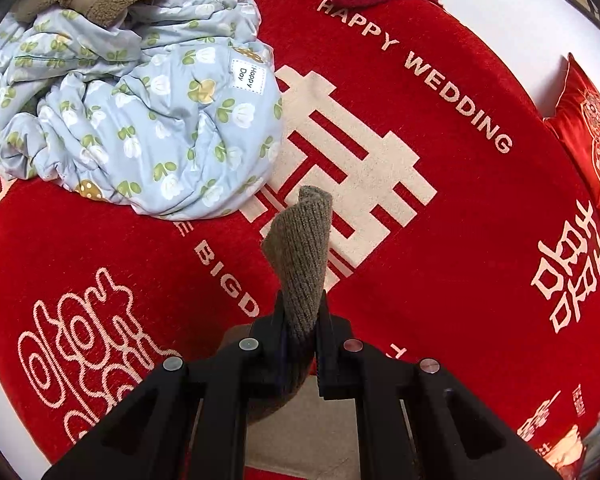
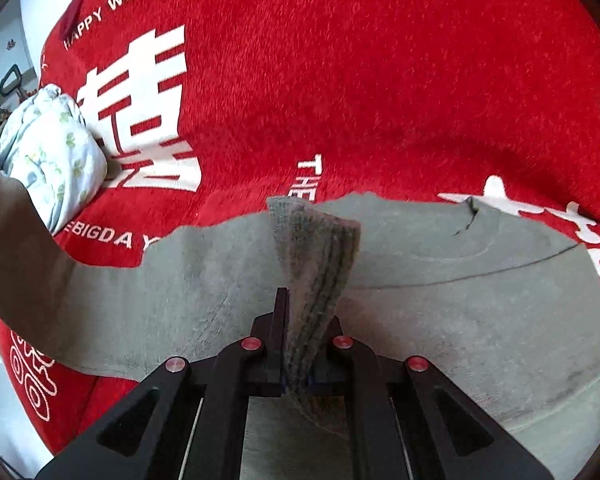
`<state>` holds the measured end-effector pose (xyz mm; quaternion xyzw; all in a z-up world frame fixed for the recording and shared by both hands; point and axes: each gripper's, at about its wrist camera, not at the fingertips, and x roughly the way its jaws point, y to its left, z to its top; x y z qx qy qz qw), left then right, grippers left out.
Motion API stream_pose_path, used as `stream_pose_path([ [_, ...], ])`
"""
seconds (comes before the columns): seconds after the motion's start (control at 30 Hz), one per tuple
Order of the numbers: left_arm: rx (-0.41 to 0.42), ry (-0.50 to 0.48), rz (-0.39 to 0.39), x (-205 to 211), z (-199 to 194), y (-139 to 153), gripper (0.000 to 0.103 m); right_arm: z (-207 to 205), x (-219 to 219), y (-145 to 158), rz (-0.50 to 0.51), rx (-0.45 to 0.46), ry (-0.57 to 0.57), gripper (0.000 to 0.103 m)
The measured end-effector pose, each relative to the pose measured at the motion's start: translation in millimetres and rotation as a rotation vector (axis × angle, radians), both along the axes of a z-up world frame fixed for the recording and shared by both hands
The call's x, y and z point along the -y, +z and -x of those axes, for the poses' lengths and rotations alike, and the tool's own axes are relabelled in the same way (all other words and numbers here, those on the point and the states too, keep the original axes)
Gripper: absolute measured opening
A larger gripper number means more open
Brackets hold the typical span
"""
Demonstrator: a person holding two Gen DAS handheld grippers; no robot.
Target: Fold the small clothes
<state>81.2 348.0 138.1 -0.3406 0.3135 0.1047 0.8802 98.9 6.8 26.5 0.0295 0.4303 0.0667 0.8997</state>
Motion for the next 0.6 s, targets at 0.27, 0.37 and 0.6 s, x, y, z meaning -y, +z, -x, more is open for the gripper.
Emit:
stream_pose_path([
  [0.27, 0.002, -0.021, -0.02, 12, -2, 3, 0.011, -3, -17, -17, 0.067, -0.015, 0.032, 0.007],
  [0.37, 0.0, -0.023, -0.027, 13, -2, 3, 0.011, -4, -26, -21, 0.107, -0.015, 0.047, 0.007],
  [0.6, -0.011, -0.008, -0.03, 10, -3, 2, 0.011, -1, -52, -27, 0.233, -0.011, 0.106, 0.013],
])
